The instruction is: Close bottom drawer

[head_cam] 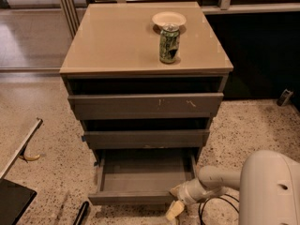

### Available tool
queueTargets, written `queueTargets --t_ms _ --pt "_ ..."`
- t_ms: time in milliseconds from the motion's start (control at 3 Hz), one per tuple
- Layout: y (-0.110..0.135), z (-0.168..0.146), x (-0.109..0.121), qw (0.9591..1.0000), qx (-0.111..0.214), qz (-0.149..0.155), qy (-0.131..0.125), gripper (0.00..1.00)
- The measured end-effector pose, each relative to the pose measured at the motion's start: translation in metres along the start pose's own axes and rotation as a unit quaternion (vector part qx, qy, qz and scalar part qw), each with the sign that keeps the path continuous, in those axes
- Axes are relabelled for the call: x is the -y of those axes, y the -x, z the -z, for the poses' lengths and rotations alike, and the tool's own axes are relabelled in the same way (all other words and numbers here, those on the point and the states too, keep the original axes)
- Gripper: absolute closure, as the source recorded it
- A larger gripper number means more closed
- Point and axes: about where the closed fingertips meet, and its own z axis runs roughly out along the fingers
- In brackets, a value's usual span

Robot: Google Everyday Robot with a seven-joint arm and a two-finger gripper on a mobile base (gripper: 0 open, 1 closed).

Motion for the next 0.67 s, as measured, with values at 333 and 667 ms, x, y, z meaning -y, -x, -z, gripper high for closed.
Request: queueTargets --t_ms 333,667 --pt "0.001 0.001 -0.001 1.0000 0.000 0.000 0.000 0.00" --pt "0.013 0.013 -0.009 0.9990 0.033 0.029 -0.012 0.19"
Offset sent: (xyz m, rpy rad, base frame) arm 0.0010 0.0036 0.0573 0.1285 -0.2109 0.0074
